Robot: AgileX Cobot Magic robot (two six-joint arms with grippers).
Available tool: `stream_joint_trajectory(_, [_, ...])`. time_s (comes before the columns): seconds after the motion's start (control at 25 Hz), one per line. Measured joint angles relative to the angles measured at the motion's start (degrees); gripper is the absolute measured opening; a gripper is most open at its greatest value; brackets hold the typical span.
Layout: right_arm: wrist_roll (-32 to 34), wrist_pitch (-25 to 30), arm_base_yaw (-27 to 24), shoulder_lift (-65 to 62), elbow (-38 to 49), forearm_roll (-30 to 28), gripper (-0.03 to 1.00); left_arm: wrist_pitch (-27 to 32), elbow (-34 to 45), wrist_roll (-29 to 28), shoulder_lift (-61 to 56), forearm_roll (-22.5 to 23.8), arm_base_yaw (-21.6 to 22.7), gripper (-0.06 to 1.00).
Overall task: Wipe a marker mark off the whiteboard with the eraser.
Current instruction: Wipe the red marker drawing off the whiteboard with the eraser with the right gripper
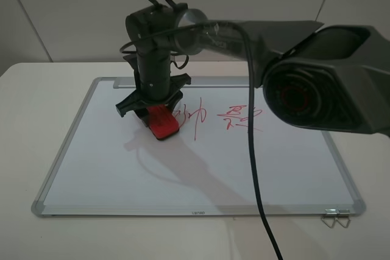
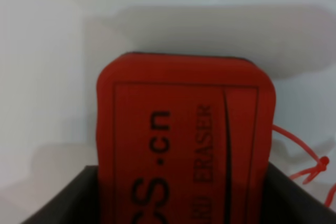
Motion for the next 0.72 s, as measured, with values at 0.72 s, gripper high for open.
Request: stream_joint_trajectory(0.72, [0.0, 1.5, -3.9, 1.3, -0.4, 0.3, 0.51, 0.0, 0.0, 0.0, 0.0, 0.0, 0.0, 0.77])
